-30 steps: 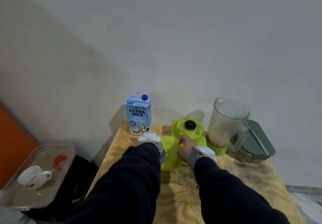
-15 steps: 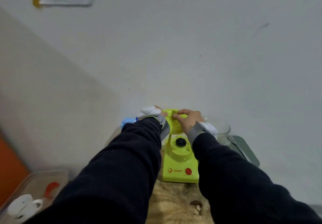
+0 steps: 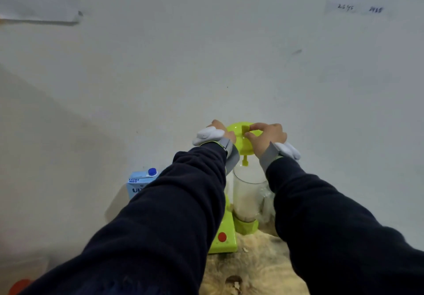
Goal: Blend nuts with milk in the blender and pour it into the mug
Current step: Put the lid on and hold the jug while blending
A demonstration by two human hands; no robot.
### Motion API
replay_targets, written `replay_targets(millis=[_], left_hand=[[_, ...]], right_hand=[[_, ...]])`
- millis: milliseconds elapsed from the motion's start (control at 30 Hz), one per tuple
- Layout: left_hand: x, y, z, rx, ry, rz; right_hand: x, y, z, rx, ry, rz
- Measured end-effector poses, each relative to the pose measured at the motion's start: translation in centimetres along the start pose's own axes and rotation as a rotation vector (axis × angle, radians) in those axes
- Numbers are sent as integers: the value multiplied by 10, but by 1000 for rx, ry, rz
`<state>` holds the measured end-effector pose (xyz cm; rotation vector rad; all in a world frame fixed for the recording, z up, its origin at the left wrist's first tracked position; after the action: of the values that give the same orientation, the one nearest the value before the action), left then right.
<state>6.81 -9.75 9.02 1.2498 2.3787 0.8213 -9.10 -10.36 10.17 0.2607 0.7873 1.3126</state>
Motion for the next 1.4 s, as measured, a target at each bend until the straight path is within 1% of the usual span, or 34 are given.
replay_targets(millis=[33, 133, 167, 267, 300, 367, 400, 533, 600, 667, 700, 767, 833, 900, 933, 1000, 1067, 1100, 1200, 1333, 1400], left_hand=[[3, -5, -5, -42, -14, 10], [4, -29, -5, -183, -25, 105], [4, -33, -4, -190, -31, 98], [0, -59, 5, -262, -32, 162], [-1, -69, 8, -266, -50, 187], [-6, -83, 17, -187, -34, 217], [-6, -87, 21, -185, -36, 236], [-11, -110, 47, -265, -5, 299], [-8, -119, 57, -276, 20, 332], [-10, -124, 61, -267, 32, 332], [-12, -125, 62, -253, 41, 330], [-15, -129, 62, -193, 71, 361], [-19, -134, 67, -113, 165, 393], [-25, -137, 72, -87, 253, 404], [-26, -138, 74, -98, 284, 421], [-29, -143, 80, -135, 324, 483], [-32, -155, 85, -101, 343, 582], [-36, -160, 86, -54, 340, 593], [-38, -162, 87, -1, 319, 590], [-32, -154, 80, -3, 335, 571], [-30, -147, 74, 32, 347, 562]], right_hand=[[-1, 3, -6, 6, -12, -9], [-1, 2, -28, 42, -41, -17], [0, 0, -36, 48, -55, -10], [3, -12, -62, 40, -91, 30], [3, -17, -71, 40, -105, 50], [5, -29, -86, 38, -123, 98], [5, -34, -93, 42, -135, 120], [8, -51, -117, 64, -179, 197], [12, -56, -126, 131, -177, 203], [15, -57, -133, 167, -173, 177], [15, -58, -137, 153, -176, 166], [14, -62, -145, 45, -213, 136], [16, -65, -156, -143, -334, 28], [22, -70, -169, -330, -513, -86], [25, -74, -173, -376, -584, -96], [28, -83, -179, -421, -654, -74], [28, -92, -181, -463, -642, -53], [27, -98, -184, -465, -630, -32], [24, -107, -187, -445, -602, 51], [25, -103, -181, -457, -597, 111], [23, -98, -176, -486, -581, 120]])
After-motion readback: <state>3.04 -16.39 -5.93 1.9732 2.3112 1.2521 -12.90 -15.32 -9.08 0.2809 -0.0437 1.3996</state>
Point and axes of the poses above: each hand's wrist, its own x-axis away from the middle knuckle, its own y-axis out of the back of the hand, z = x × y, the point moved 7 cm from there along -x, towards the middle knuckle, and after that the axes turned 9 degrees about y, right-handed, at the moved point
